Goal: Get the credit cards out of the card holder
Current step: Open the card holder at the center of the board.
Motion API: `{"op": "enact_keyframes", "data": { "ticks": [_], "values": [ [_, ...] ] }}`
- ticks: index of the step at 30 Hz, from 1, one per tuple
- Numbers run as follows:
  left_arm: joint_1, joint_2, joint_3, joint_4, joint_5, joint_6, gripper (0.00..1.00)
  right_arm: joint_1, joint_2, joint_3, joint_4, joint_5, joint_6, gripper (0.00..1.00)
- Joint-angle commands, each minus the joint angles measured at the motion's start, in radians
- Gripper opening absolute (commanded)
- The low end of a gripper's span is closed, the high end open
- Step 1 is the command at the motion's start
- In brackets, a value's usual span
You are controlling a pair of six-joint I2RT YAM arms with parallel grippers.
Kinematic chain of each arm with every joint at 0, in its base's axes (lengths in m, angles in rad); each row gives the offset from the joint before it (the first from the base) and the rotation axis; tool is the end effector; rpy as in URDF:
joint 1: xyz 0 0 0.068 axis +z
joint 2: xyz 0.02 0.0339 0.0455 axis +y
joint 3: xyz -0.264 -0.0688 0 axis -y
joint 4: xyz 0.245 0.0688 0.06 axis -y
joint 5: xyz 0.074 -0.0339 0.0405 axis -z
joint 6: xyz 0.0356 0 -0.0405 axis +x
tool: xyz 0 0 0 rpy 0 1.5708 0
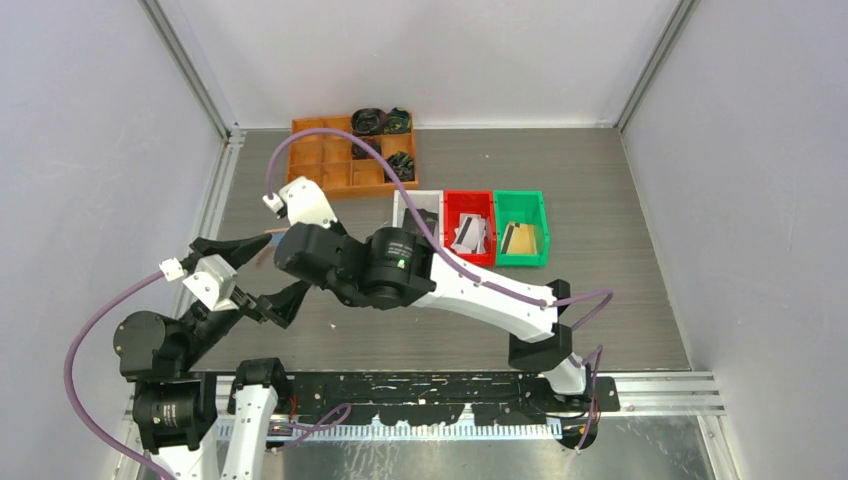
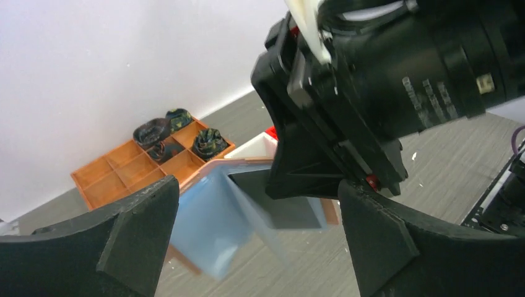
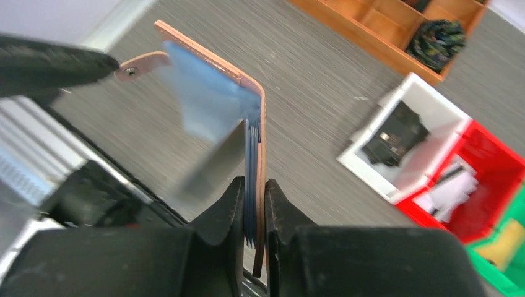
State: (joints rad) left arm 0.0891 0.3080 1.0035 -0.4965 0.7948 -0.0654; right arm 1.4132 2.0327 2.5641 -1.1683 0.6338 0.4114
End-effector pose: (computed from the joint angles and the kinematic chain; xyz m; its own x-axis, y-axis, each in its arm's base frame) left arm 0.0173 -0.0240 0.4161 0.1550 -0.0321 -0.9874 0.6460 0.7594 0.0767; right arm 0.0838 0.3927 0.4646 -0.3739 -0.2997 -0.8777 -0.6236 0.7818 -0.0013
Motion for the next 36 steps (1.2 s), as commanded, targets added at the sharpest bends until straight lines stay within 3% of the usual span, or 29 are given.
{"op": "enact_keyframes", "data": {
  "ticks": [1,6,10,14,16,20,24,32,36],
  "values": [
    [0.002,0.003,-0.004,-0.049,0.042,0.061,1.00,0.030,-0.045,0.071,-0.018,0.180,-0.096,0.01],
    [0.000,-0.012,-0.045,-0.039,-0.003,0.121,1.00,0.034,-0.074,0.013,0.065,0.106,-0.088,0.01],
    [-0.003,-0.016,-0.073,-0.037,-0.150,0.200,1.00,0.035,-0.211,-0.214,0.234,0.004,-0.089,0.00],
    [-0.007,-0.016,-0.056,-0.064,-0.172,0.192,1.00,0.029,-0.382,-0.459,0.408,-0.132,-0.110,0.01],
    [-0.010,-0.017,-0.028,-0.093,-0.127,0.172,1.00,0.024,-0.484,-0.598,0.500,-0.207,-0.123,0.01],
    [-0.014,0.005,0.041,-0.239,0.130,0.208,1.00,0.003,-0.629,-0.778,0.651,-0.385,-0.133,0.01],
    [-0.014,0.057,0.109,-0.291,0.295,0.143,0.99,-0.003,-0.736,-0.910,0.779,-0.523,-0.167,0.01],
    [-0.014,0.149,0.188,-0.058,0.475,-0.298,0.87,-0.006,-0.798,-0.978,0.814,-0.594,-0.175,0.01],
    [-0.014,0.170,0.199,-0.026,0.472,-0.352,0.72,-0.008,-0.831,-1.015,0.840,-0.582,-0.177,0.01]
  ]
}}
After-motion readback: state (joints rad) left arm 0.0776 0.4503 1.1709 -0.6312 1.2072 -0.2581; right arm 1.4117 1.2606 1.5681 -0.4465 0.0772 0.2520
